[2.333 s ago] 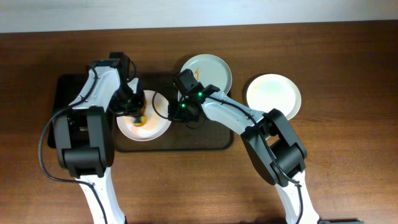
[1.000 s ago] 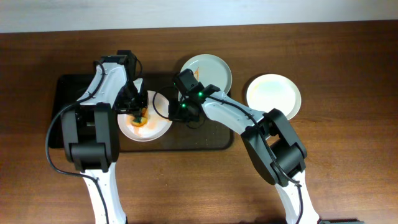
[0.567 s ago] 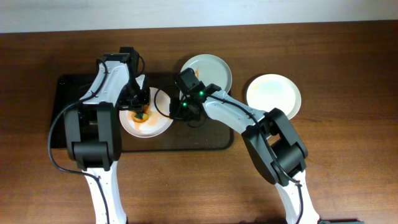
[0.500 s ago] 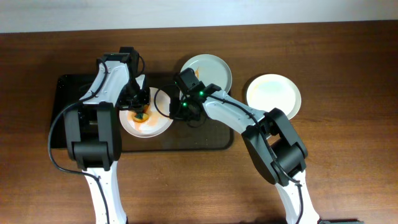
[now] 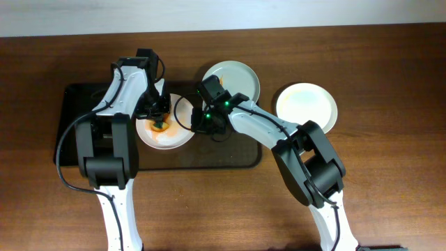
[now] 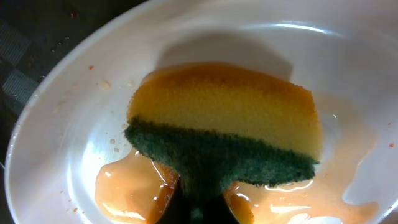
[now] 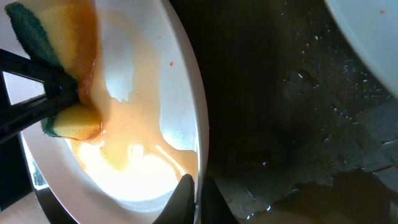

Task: Clean dirty plates on tray and stack at the side
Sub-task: 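Scrub the held plate with the sponge in the left gripper, then lift the plate with right gripper and stack it on the cleaned plate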

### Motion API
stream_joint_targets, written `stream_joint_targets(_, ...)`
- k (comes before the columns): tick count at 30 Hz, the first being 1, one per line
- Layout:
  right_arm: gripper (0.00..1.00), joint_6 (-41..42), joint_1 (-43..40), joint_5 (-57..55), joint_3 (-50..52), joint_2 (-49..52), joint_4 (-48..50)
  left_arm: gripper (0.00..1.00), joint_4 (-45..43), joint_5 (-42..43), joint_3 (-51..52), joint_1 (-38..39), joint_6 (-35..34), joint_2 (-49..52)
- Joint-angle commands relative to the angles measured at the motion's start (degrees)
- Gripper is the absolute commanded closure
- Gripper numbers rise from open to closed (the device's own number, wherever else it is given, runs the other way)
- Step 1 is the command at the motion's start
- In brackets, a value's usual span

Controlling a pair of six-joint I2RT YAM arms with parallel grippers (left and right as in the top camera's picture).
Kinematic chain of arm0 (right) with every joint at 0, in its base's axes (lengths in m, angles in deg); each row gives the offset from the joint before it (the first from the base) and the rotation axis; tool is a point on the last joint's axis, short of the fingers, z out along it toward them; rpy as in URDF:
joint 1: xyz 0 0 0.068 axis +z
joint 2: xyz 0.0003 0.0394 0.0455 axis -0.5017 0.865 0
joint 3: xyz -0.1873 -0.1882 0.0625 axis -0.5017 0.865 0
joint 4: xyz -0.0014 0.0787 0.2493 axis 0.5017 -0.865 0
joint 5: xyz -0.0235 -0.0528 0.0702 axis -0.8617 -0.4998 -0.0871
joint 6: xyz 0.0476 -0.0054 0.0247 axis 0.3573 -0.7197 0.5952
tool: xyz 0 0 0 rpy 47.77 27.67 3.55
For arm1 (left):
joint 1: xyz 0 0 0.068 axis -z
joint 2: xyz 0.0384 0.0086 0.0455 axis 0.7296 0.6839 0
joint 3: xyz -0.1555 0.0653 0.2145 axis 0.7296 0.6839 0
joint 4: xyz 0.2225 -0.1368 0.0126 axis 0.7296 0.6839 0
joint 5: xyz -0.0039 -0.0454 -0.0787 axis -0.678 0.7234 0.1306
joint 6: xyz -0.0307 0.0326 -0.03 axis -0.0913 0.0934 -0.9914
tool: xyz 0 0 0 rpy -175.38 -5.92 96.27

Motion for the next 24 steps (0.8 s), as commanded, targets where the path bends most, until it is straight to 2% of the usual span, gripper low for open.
stream_joint_targets(1, 0.96, -2.01, 0.68, -0.07, 0.81, 1.51, -1.16, 0.99, -6.21, -0.52, 7.58, 0.83, -1.01, 17.81)
stream_joint_targets(5, 0.96, -2.05, 0.68, -0.04, 0.81, 1.51, -1.14, 0.99, -7.13, -0.57, 9.14, 0.81, -1.01, 17.79)
stream_joint_targets(8, 0.96, -2.47, 0.68, -0.02, 0.81, 1.51, -1.42, 0.99, -0.92, -0.61, 4.07, 0.68, -0.98, 17.49)
stream_joint_targets(13, 0.96, -2.4, 0.68, 0.42, 0.79, 1.49, -3.3, 0.99, 10.71, 1.4, -18.43, -0.48, 1.9, 16.61)
stream_joint_targets(17, 0.96, -2.67, 0.68, 0.83, 0.79, 1.4, -3.5, 0.99, 21.16, 2.6, -42.05, -0.87, 4.33, 16.61)
stream_joint_targets(18, 0.96, -4.24, 0.68, 1.68, 0.7, 1.18, -3.72, 0.99, 25.51, 2.54, -51.01, -0.87, 5.07, 16.61)
stream_joint_targets(20, 0.96, -5.84, 0.68, 1.88, 0.57, 0.39, -5.01, 0.99, 29.9, 2.43, -61.42, -1.16, 5.05, 16.61)
stream_joint_targets(24, 0.96, -10.16, 0.7, 0.15, 0.46, -3.13, -8.81, 0.99, 31.43, 5.75, -71.84, -3.23, 4.92, 16.26)
